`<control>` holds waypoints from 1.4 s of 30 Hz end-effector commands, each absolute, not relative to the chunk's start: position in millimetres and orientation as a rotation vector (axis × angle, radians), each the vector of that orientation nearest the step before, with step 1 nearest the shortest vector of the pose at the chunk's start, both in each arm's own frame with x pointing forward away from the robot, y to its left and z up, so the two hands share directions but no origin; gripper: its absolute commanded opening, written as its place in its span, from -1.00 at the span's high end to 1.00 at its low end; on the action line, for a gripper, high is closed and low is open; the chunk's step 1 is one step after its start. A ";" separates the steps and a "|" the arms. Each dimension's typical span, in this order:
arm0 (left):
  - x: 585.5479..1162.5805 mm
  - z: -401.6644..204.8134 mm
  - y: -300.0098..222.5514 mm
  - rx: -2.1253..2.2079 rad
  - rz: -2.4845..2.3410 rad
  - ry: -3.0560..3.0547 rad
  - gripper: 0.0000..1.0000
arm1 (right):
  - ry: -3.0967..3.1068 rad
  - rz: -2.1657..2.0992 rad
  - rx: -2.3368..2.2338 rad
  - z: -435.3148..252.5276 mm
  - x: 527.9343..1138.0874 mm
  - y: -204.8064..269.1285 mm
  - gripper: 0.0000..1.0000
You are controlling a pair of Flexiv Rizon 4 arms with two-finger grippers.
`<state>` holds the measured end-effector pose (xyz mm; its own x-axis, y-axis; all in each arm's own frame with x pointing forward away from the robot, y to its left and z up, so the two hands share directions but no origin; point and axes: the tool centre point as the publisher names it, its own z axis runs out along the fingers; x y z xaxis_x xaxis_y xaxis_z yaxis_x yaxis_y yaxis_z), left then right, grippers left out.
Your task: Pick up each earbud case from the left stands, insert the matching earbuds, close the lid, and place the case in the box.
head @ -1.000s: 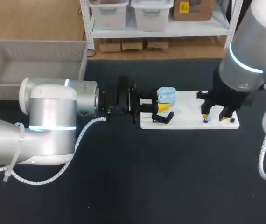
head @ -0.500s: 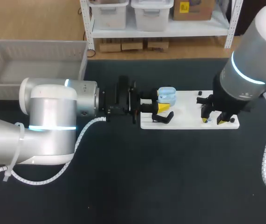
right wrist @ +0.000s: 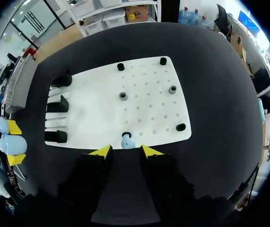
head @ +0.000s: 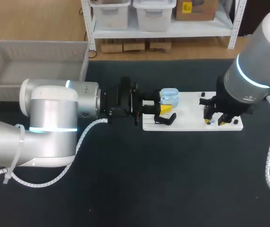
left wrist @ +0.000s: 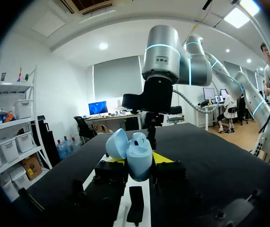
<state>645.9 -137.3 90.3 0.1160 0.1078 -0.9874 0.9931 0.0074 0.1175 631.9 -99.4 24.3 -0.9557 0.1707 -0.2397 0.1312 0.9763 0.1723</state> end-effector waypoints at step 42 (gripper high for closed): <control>643.5 89.6 -137.5 1.323 -1.050 1.205 1.00 | 2.864 0.252 0.224 17.4 639.1 -100.6 1.00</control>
<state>645.9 -137.3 90.3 0.1160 0.1078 -0.9874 0.9931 0.0074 0.1174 638.7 -99.5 16.4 -0.9550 0.1738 -0.2403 0.1288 0.9729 0.1918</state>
